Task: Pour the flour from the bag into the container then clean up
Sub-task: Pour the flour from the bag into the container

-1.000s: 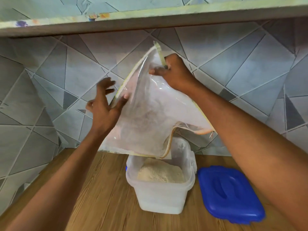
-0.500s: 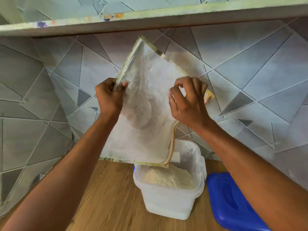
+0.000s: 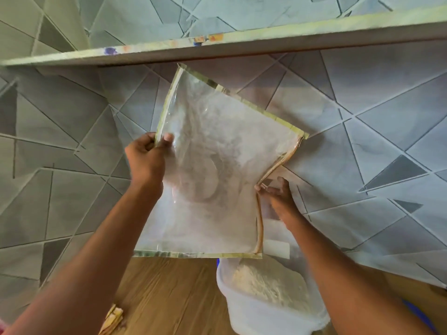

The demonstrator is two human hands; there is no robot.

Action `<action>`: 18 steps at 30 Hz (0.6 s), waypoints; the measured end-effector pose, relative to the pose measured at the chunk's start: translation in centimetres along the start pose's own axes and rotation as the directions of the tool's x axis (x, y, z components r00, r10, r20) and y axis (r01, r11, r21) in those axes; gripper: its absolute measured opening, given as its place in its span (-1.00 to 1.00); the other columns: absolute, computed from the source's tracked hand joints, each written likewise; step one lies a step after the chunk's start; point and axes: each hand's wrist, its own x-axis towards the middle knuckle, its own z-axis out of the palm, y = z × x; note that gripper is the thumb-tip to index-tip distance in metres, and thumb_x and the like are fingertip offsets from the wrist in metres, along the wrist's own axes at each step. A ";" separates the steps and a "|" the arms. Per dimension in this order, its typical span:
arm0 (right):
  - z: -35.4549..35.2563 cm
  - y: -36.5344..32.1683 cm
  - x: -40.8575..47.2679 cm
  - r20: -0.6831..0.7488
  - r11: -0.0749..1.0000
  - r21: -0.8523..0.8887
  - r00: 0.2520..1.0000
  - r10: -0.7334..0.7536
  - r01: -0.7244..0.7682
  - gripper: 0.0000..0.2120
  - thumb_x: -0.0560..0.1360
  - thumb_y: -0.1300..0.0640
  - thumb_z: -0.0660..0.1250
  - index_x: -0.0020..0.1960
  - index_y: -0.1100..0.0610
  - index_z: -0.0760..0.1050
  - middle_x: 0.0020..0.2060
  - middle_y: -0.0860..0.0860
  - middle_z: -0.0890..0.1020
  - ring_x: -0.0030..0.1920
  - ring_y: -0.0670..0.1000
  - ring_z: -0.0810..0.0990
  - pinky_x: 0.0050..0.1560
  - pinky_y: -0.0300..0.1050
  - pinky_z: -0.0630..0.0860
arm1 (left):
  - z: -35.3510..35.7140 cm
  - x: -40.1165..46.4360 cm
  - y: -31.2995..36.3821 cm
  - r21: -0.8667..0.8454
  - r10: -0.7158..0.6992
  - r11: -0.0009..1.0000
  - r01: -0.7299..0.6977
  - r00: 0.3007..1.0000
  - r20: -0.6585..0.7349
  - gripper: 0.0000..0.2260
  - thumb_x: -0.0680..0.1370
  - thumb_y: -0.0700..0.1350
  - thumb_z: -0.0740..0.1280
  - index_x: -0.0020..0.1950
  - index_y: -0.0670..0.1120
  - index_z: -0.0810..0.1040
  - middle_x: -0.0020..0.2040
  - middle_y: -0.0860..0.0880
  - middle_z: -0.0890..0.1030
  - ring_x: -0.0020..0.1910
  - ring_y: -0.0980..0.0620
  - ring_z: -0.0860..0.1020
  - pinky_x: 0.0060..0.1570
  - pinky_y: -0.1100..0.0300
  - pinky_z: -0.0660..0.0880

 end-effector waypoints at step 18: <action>19.0 0.1 7.6 0.353 0.891 -0.298 0.907 -0.230 0.342 -0.86 0.40 0.30 0.54 -0.11 0.14 0.63 -0.18 0.05 0.68 -0.17 -0.03 0.58 -0.07 -0.11 0.48 | -20.9 7.3 -14.4 -0.077 -0.389 0.916 0.394 0.824 -0.412 -0.82 0.46 -0.08 0.54 -0.23 -0.12 0.60 -0.29 -0.12 0.58 -0.27 -0.08 0.56 -0.22 -0.01 0.58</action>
